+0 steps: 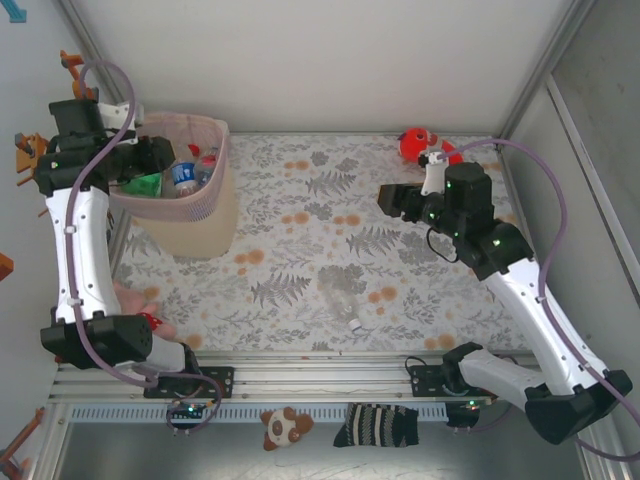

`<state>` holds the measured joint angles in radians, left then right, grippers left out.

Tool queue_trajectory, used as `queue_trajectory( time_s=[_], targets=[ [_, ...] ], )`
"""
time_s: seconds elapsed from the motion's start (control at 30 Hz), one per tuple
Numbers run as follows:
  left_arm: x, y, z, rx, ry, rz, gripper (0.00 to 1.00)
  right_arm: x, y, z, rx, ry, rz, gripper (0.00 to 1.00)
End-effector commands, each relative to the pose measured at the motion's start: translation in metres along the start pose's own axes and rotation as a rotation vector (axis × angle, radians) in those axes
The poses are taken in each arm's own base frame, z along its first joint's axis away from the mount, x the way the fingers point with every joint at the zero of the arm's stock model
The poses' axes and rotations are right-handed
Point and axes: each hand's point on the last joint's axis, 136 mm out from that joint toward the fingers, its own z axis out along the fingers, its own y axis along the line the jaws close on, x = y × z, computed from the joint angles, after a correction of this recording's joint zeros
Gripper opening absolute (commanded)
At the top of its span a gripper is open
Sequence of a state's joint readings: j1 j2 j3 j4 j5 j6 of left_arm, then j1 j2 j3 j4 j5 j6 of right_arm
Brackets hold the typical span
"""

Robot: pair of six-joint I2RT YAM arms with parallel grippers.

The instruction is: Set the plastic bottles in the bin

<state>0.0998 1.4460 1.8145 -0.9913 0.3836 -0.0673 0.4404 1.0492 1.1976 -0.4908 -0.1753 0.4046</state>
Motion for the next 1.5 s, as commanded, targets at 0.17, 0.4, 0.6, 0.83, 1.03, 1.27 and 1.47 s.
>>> queue_trajectory(
  time_s=[0.17, 0.4, 0.6, 0.83, 1.03, 1.27, 1.47],
  targets=[
    [0.01, -0.077, 0.007, 0.126, 0.02, 0.067, 0.35, 0.009, -0.002, 0.005, 0.004, 0.052, 0.029, 0.68],
    [0.036, -0.153, 0.033, 0.248, 0.099, 0.131, 0.36, 0.022, -0.007, 0.012, 0.022, 0.106, 0.039, 0.68],
    [0.066, -0.195, 0.063, 0.252, 0.169, 0.127, 0.43, 0.028, -0.012, 0.013, 0.043, 0.121, 0.035, 0.68],
    [0.099, -0.242, 0.09, 0.335, 0.175, 0.052, 0.47, 0.029, -0.017, 0.011, 0.068, 0.113, 0.024, 0.68],
    [0.149, -0.245, 0.122, 0.284, 0.286, -0.068, 0.52, 0.03, -0.019, 0.009, 0.075, 0.115, 0.007, 0.68],
    [0.226, -0.238, 0.149, 0.217, 0.442, -0.197, 0.71, 0.031, -0.019, 0.008, 0.077, 0.118, -0.007, 0.68],
    [0.281, -0.231, 0.165, 0.159, 0.574, -0.274, 0.84, 0.033, -0.019, 0.005, 0.074, 0.123, -0.012, 0.68]
  ],
)
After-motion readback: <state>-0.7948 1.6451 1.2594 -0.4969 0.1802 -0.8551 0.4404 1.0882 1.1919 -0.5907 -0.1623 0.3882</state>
